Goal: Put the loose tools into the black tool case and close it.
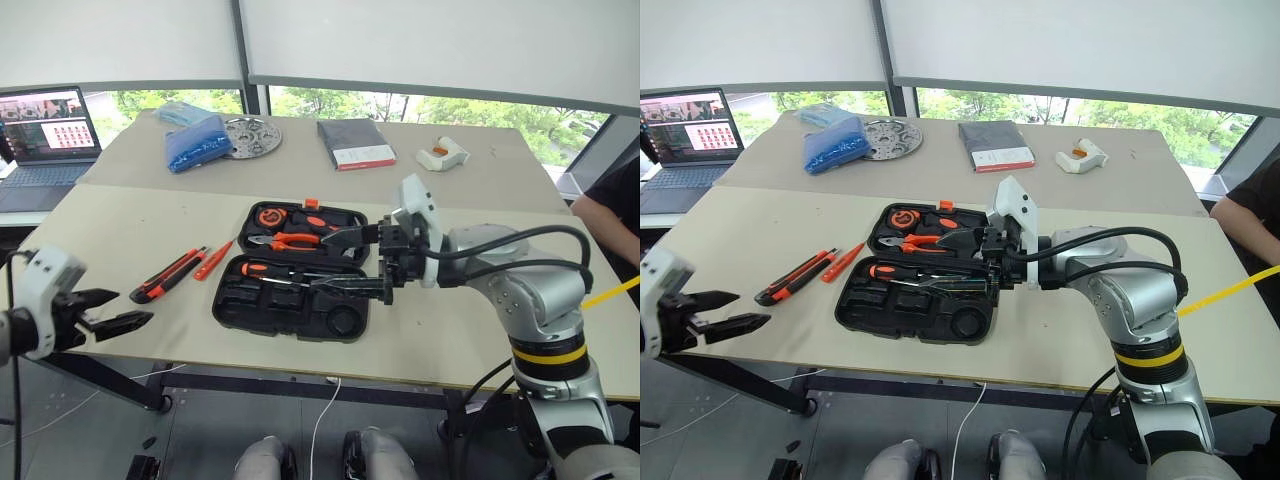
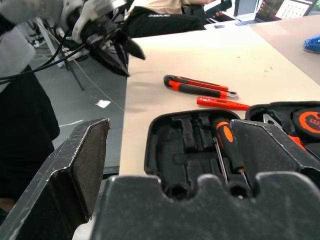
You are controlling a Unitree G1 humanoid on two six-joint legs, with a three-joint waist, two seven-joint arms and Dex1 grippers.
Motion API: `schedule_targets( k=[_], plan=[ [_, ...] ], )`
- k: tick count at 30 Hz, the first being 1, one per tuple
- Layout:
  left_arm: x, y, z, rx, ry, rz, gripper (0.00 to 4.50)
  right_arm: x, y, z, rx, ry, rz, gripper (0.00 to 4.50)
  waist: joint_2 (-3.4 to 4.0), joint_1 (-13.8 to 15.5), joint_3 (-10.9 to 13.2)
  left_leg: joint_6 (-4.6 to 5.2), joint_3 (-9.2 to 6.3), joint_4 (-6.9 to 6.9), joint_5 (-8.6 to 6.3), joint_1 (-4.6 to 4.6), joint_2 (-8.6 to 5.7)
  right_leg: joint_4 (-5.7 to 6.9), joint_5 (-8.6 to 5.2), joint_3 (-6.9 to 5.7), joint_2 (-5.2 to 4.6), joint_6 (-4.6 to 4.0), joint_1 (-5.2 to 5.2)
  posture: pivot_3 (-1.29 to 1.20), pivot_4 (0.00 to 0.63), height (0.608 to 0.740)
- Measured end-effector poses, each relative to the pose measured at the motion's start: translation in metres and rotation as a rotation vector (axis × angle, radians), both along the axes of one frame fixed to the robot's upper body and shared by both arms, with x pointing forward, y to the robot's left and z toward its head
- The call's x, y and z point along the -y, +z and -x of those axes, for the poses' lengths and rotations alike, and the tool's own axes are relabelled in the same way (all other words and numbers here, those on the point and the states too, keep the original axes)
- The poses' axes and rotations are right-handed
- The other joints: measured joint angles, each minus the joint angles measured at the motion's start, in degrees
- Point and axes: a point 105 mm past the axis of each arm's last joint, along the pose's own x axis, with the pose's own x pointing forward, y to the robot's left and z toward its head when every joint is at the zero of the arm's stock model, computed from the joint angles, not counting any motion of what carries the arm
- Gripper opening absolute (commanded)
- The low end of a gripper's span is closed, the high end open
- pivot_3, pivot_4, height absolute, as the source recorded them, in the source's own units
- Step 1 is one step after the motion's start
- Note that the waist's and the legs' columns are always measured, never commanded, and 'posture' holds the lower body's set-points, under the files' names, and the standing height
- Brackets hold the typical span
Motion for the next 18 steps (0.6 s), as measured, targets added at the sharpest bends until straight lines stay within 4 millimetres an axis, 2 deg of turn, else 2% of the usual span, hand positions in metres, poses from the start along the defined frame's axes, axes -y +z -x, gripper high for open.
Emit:
schedule_targets(
  k=[4, 6, 9, 14, 18],
  plan=[
    [0.029, 0.008, -0.036, -0.048, -0.057, -0.010, 4.50, 0.001, -0.004, -0.002, 0.002, -0.048, -0.014, 4.49, -0.04, 0.1, 0.0, 0.01, 0.06, -0.06, 0.04, -0.04, -0.05, -0.02, 0.01, -0.05, 0.24, -0.03, 0.03, 0.00, 0.150, 0.718],
    [0.036, 0.010, -0.054, -0.069, -0.047, -0.039, 4.50, 0.002, -0.004, 0.000, 0.011, -0.067, -0.019, 4.49, -0.04, 0.0, 0.0, 0.14, 0.13, -0.05, 0.12, -0.02, -0.08, -0.03, 0.01, -0.02, 0.32, -0.02, 0.03, 0.00, 0.150, 0.718],
    [0.040, 0.006, -0.074, -0.090, -0.023, -0.067, 4.50, 0.006, -0.008, 0.001, 0.012, -0.097, -0.016, 4.49, -0.06, -0.7, 0.0, 0.48, 0.16, -0.05, 0.31, 0.05, -0.10, -0.02, 0.00, 0.05, 0.35, -0.01, 0.07, 0.00, 0.150, 0.718],
    [0.041, -0.023, -0.095, -0.180, 0.008, -0.112, 4.50, 0.009, -0.008, 0.005, 0.022, -0.113, -0.010, 4.49, -0.13, -1.5, 0.0, 0.50, 0.15, -0.01, 0.32, 0.06, -0.03, -0.01, -0.01, 0.07, 0.41, -0.01, 0.06, 0.00, 0.150, 0.718],
    [0.044, -0.024, -0.111, -0.162, 0.004, -0.130, 4.50, 0.010, -0.007, 0.004, 0.028, -0.137, -0.011, 4.49, -0.14, -1.3, 0.0, 0.50, 0.14, 0.10, 0.33, 0.06, -0.02, 0.09, -0.01, 0.07, 0.34, -0.01, 0.07, 0.00, 0.150, 0.718]
  ],
)
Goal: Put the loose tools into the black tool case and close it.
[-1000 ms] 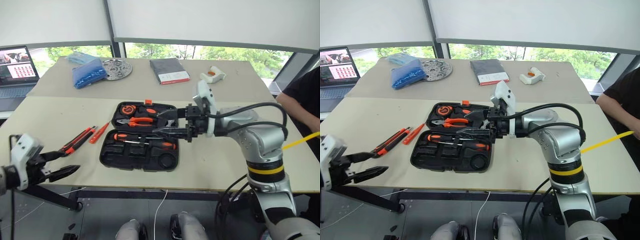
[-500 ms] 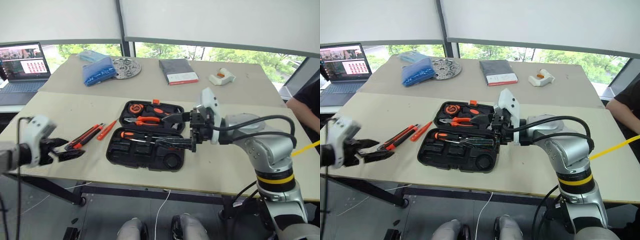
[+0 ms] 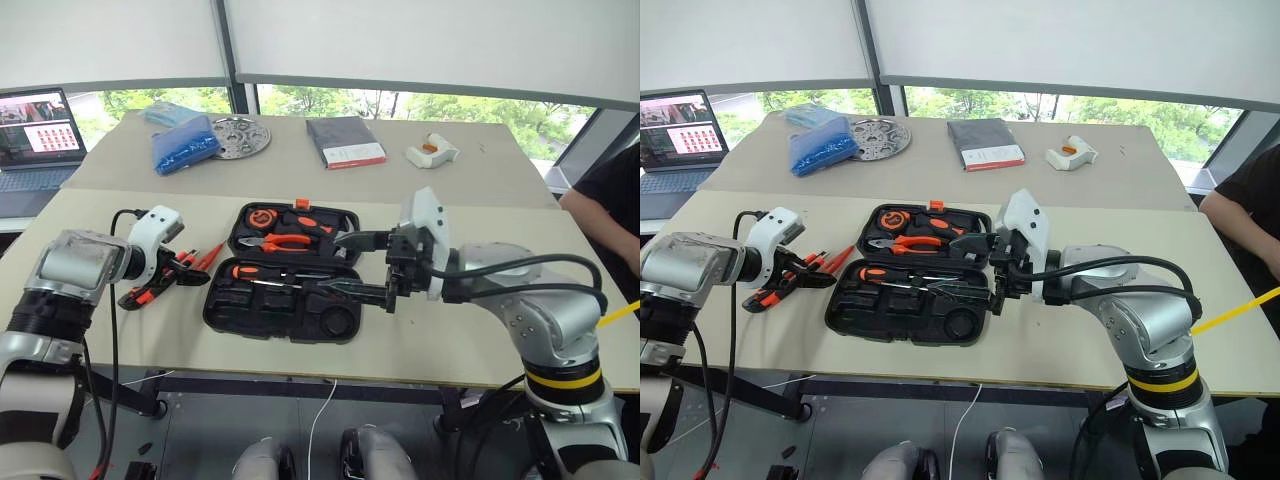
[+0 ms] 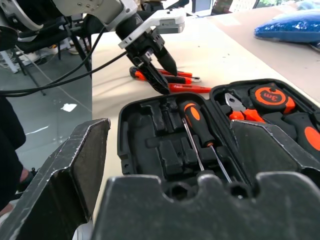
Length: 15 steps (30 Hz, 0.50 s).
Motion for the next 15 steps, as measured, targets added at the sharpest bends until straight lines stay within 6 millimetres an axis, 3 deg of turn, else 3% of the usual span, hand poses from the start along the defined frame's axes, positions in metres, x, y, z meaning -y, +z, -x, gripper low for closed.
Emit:
schedule_targets(
  k=[15],
  plan=[
    [0.025, 0.015, -0.008, -0.003, -0.074, -0.027, 4.50, 0.005, -0.002, 0.003, -0.001, -0.030, 0.008, 4.49, -0.06, 0.5, 0.0, 0.10, -0.05, 0.15, 0.01, -0.11, -0.04, 0.01, 0.00, -0.04, -0.07, 0.01, 0.00, 0.00, 0.150, 0.718]
  ],
)
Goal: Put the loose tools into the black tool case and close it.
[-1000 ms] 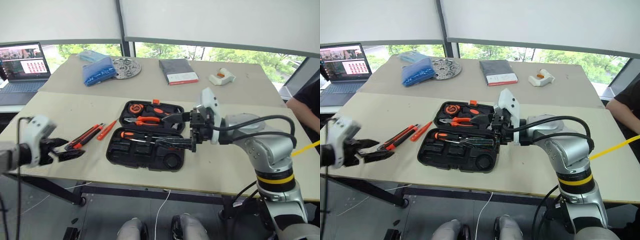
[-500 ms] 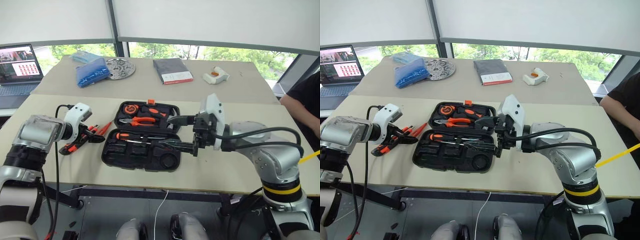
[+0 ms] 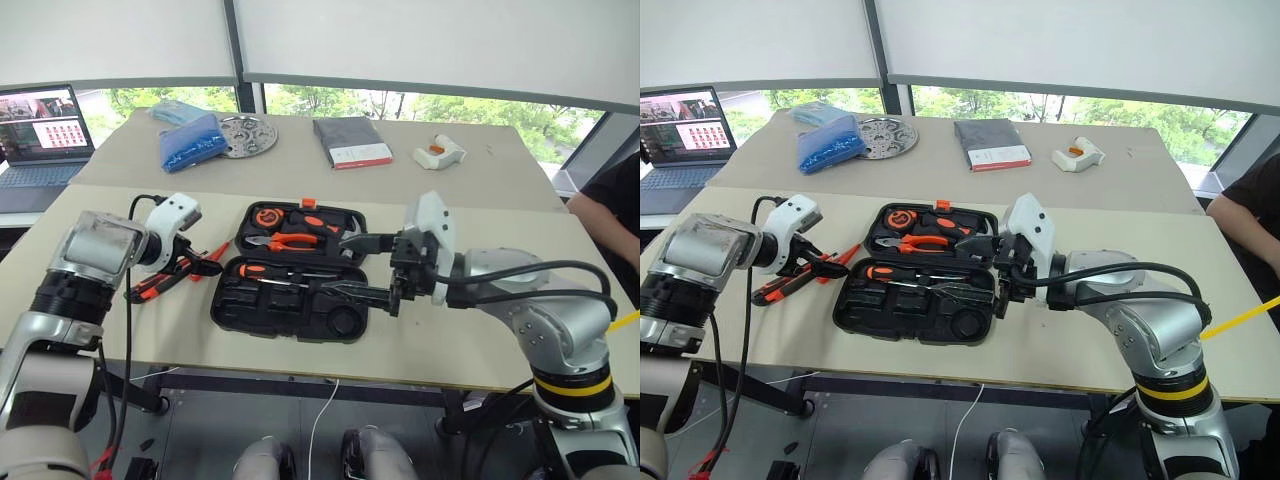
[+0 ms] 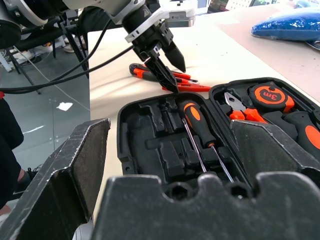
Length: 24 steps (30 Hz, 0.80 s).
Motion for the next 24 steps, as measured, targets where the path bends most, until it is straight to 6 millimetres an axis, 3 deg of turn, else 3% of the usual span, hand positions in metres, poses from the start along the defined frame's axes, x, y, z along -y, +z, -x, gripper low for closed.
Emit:
schedule_targets(
  k=[8, 13, 24],
  plan=[
    [0.010, 0.000, 0.008, -0.043, -0.017, -0.016, 4.50, 0.003, -0.004, 0.001, -0.004, -0.013, 0.014, 4.49, 0.00, 0.2, 0.0, 0.02, -0.01, 0.02, 0.00, 0.00, -0.01, 0.00, -0.01, 0.01, 0.00, 0.01, 0.01, 0.00, 0.150, 0.718],
    [0.013, 0.000, 0.009, -0.048, -0.031, -0.012, 3.21, 0.004, -0.005, 0.001, -0.002, -0.024, 0.018, 4.50, -0.01, 0.2, 0.0, 0.02, -0.02, 0.13, 0.00, -0.01, 0.01, 0.05, -0.01, 0.02, 0.01, 0.01, 0.01, 0.00, 0.150, 0.718],
    [0.010, -0.015, 0.006, -0.090, 0.003, -0.003, 3.21, 0.003, -0.004, 0.003, -0.003, -0.022, 0.012, 4.50, -0.02, 0.2, 0.0, 0.04, -0.06, 0.39, -0.02, -0.01, 0.03, 0.29, -0.01, 0.04, -0.03, 0.02, 0.02, 0.00, 0.150, 0.718]
  ],
)
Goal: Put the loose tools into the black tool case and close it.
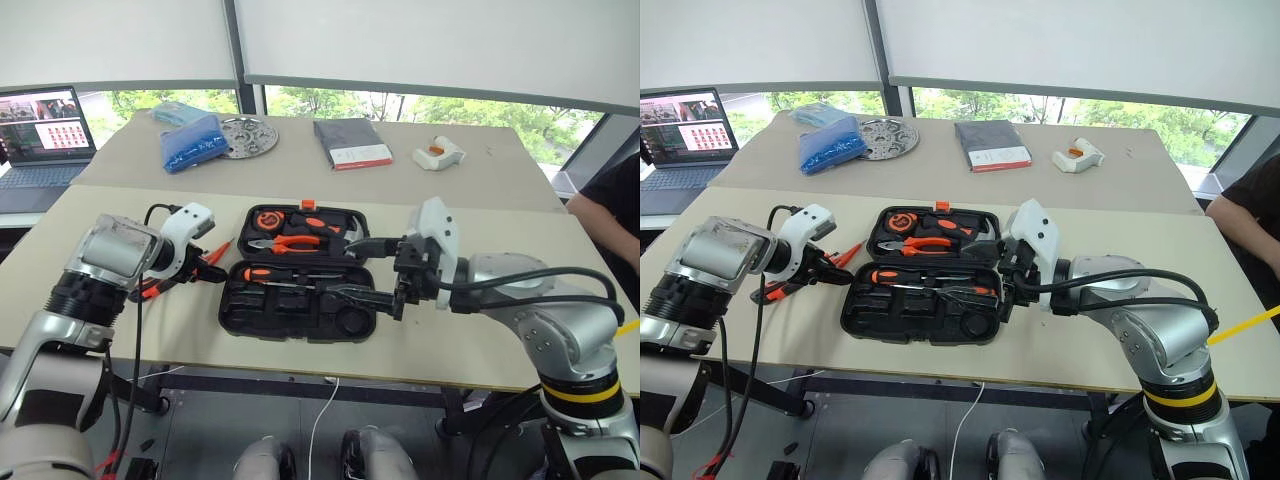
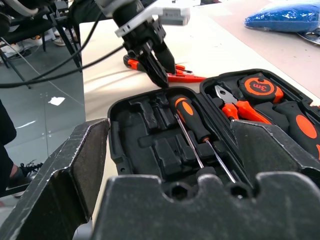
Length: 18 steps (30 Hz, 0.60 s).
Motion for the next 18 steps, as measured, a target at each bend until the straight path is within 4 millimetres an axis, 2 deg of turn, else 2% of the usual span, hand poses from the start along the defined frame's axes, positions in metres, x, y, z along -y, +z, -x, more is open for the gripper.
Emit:
schedule_targets(
  k=[7, 18],
  plan=[
    [0.001, 0.013, -0.003, 0.031, -0.006, -0.004, 3.21, 0.000, 0.000, 0.000, -0.004, -0.003, -0.006, 4.50, 0.00, -0.1, 0.0, 0.00, 0.00, 0.00, 0.00, 0.01, 0.00, 0.01, 0.00, 0.01, 0.01, 0.00, 0.00, 0.00, 0.150, 0.718],
    [0.000, 0.002, -0.013, 0.041, 0.006, -0.016, 3.21, 0.000, 0.000, -0.001, -0.004, -0.012, -0.006, 4.50, 0.00, -0.2, 0.0, 0.00, 0.00, 0.02, 0.00, 0.00, 0.01, 0.02, 0.00, 0.00, 0.01, 0.00, 0.00, 0.00, 0.150, 0.718]
  ],
)
